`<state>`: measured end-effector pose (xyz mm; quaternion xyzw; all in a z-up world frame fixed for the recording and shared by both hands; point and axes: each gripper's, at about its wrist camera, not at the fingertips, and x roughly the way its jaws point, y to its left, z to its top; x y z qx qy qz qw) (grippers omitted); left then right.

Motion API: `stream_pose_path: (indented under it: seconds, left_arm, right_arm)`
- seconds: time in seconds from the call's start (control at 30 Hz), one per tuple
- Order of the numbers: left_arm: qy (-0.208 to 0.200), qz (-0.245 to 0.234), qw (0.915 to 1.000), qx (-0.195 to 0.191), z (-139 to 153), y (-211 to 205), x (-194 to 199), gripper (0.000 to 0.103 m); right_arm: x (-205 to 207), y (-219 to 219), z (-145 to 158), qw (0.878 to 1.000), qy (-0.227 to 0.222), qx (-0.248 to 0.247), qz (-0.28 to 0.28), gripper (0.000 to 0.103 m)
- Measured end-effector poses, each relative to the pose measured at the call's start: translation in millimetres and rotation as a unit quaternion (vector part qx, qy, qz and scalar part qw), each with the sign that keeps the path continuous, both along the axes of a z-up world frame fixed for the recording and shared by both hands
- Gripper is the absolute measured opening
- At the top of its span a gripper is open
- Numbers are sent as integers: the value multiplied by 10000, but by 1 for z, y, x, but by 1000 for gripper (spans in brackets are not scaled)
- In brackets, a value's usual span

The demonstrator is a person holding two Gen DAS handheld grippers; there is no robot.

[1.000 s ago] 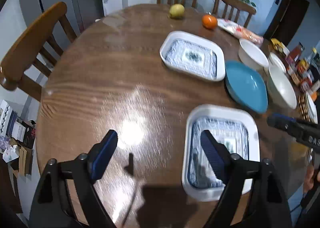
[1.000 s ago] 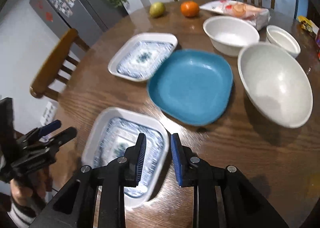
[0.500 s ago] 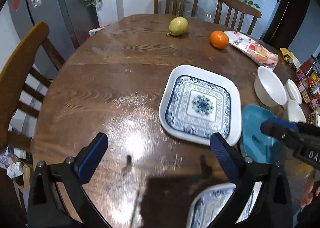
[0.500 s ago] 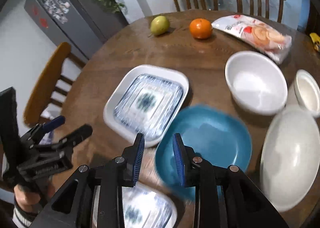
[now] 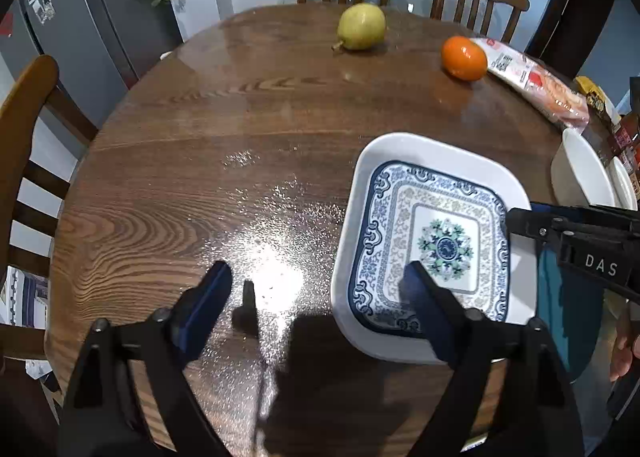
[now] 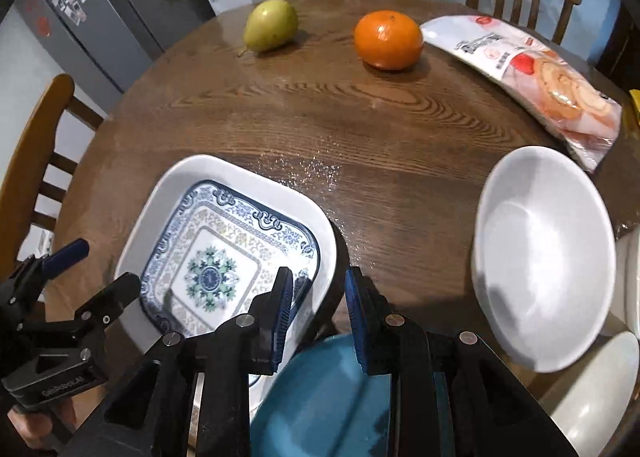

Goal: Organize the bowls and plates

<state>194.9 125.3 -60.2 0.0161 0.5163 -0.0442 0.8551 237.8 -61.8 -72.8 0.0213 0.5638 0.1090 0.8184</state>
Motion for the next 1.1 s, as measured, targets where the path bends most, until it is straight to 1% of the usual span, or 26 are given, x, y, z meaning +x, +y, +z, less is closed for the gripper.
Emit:
stream_pose_path:
  seconds: [0.03, 0.07, 0.1, 0.13, 0.17, 0.2, 0.23, 0.27, 0.37, 0.5, 0.63, 0.7, 0.83, 0.93, 1.1]
  left_arm:
    - [38, -1, 10000, -9, -3, 1, 1, 72]
    - [101, -12, 9999, -60, -6, 1, 1, 62]
    - [155, -20, 9998, -103, -8, 2, 2, 51]
    - [223, -33, 9996, -160, -11, 2, 4, 47]
    - [154, -52, 9996, -219, -10, 2, 3, 40]
    - [163, -72, 9996, -240, -10, 2, 3, 28]
    - [147, -92, 9995, -279, -9, 1, 2, 22]
    - [146, -115, 9993, -326, -8, 0, 2, 14]
    - [74, -136, 9995, -284, -8, -2, 0, 14]
    - [18, -91, 9992, -391, -5, 3, -6, 12]
    - [-304, -100, 9991, -266, 19, 5, -22, 11]
    - [-459, -47, 9987, -226, 34, 7, -32, 11]
    - [-594, 186, 9974, -355, 56, 15, -55, 11]
    - [-679, 300, 9967, -319, 65, 11, -79, 11]
    - [-626, 419, 9962, -434, 67, 5, -107, 11]
  right_arm:
    - [1, 1, -3, 10000, 41, 4, 12, 29]
    - [1, 2, -4, 10000, 17, 7, 24, 29]
    - [1, 3, -3, 10000, -9, -25, 48, 29]
    - [2, 4, -4, 10000, -12, -32, 66, 28]
    - [3, 5, -4, 9999, -32, -60, 94, 25]
    - [3, 6, -4, 9999, -53, -85, 119, 20]
    - [3, 7, -4, 9998, -83, -146, 133, 16]
    - [3, 9, -3, 9996, -106, -197, 150, 14]
    - [4, 8, -2, 9997, -140, -152, 123, 13]
    - [0, 8, 2, 9997, -232, -40, 37, 12]
    - [-7, 12, 17, 9992, -363, 138, 60, 12]
    - [-14, 10, 31, 9985, -461, 282, 68, 12]
    - [-34, 7, 56, 9957, -702, 581, 137, 12]
    - [-48, 6, 69, 9936, -832, 733, 206, 12]
    - [-81, 2, 78, 9924, -873, 780, 389, 12]
